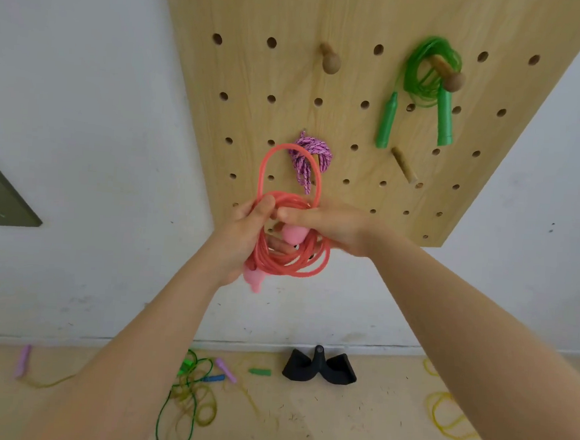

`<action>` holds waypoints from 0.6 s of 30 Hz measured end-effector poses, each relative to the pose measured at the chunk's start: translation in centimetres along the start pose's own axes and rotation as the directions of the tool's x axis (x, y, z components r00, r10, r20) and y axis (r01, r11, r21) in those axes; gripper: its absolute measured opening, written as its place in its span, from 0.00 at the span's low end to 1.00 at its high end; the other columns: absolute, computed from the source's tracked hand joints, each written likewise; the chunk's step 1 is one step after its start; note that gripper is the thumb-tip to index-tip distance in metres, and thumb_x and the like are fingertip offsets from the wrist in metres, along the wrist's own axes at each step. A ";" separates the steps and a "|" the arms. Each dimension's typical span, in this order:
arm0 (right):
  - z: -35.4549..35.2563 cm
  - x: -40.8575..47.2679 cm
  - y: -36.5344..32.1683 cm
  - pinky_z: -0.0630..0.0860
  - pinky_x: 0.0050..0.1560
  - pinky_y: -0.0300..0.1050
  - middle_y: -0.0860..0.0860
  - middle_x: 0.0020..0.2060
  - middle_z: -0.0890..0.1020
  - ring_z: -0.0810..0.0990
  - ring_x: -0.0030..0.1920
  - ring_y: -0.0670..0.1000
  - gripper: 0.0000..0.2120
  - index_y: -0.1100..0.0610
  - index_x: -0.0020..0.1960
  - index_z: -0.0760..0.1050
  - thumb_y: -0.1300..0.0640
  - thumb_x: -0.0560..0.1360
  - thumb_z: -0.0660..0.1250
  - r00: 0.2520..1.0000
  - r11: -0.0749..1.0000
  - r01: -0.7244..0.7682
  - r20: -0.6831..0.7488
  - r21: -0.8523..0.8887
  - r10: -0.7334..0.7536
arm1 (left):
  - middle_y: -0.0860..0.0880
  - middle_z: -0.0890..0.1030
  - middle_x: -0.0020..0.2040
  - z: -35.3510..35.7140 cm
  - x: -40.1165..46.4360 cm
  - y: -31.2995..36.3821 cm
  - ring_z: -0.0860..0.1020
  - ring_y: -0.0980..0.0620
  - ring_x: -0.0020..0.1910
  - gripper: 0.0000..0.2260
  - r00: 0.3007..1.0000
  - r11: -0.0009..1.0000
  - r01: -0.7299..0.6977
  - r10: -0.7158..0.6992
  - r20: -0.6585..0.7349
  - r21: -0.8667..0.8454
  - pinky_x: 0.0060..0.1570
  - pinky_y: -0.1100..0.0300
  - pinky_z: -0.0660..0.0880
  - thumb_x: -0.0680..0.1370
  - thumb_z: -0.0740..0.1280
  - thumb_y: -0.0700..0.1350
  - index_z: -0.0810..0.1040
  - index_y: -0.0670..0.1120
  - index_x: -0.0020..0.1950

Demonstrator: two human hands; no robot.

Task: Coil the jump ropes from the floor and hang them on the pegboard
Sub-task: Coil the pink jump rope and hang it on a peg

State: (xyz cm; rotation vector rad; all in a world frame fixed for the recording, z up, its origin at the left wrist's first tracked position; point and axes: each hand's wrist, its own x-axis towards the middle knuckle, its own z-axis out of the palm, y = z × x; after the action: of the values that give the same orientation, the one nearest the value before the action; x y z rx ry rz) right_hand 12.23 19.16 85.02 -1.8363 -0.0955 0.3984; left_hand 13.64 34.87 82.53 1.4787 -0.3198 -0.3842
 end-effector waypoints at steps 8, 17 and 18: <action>-1.5 -1.3 0.3 0.78 0.48 0.41 0.50 0.43 0.83 0.81 0.46 0.49 0.11 0.54 0.52 0.77 0.65 0.72 0.68 0.997 0.996 0.019 0.075 0.083 -0.026 | 0.50 0.82 0.47 0.3 0.7 0.6 0.81 0.57 0.45 0.10 0.992 0.959 -0.110 0.088 0.093 0.260 0.45 0.67 0.76 0.79 0.60 0.51 0.76 0.48 0.54; 0.4 -0.9 1.4 0.79 0.50 0.51 0.55 0.44 0.81 0.80 0.46 0.55 0.08 0.59 0.52 0.74 0.61 0.73 0.66 0.879 0.916 0.007 -0.435 -0.400 -0.197 | 0.54 0.79 0.48 0.8 1.5 1.3 0.77 0.57 0.46 0.08 0.930 0.825 -0.364 0.298 0.214 0.433 0.47 0.66 0.70 0.79 0.61 0.49 0.76 0.49 0.55; 0.1 -1.6 0.7 0.79 0.53 0.48 0.54 0.47 0.80 0.80 0.48 0.53 0.13 0.59 0.56 0.73 0.65 0.72 0.67 0.914 0.976 0.093 -0.373 -0.198 -0.162 | 0.56 0.81 0.47 0.6 1.4 1.1 0.79 0.58 0.44 0.07 0.939 0.900 -0.314 0.247 0.239 0.303 0.46 0.64 0.74 0.79 0.61 0.48 0.76 0.49 0.55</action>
State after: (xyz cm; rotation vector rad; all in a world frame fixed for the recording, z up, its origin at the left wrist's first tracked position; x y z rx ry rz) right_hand 10.63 18.58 84.66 -2.0378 0.0230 -0.0746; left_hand 14.71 33.81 83.66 1.7015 -0.7819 -0.2465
